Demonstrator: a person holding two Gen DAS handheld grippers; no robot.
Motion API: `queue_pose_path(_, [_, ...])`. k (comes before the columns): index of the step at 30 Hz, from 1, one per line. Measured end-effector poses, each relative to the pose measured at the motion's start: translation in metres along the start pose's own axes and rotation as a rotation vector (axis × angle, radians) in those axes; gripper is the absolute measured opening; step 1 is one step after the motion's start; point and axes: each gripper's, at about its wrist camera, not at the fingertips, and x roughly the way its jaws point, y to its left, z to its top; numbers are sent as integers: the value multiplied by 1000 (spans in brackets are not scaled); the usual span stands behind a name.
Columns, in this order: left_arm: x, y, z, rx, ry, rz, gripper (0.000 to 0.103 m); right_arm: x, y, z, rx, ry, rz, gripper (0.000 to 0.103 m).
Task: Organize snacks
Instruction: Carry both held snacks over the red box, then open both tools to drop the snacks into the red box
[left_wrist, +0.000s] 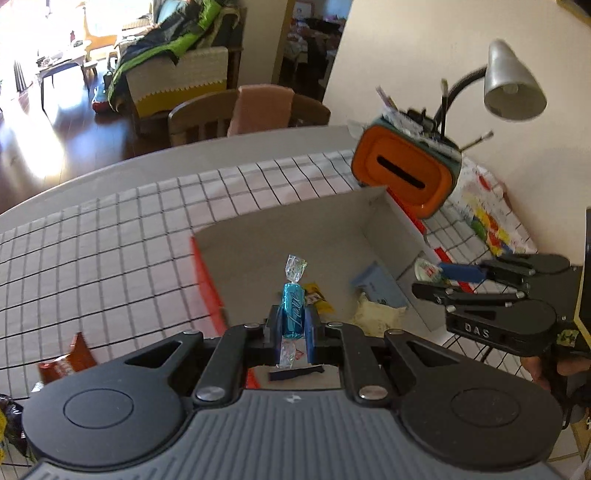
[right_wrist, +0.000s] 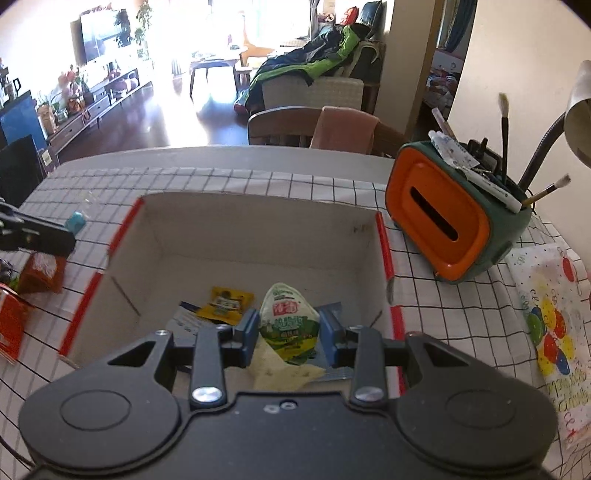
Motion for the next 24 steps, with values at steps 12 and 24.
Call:
queue_pose_path(12, [77, -43, 0, 74, 144, 71, 12, 55, -6, -4, -49, 82, 47, 34])
queue_pose_path(24, [114, -55, 2, 151, 273, 157, 12, 73, -7, -8, -55, 142, 85, 34])
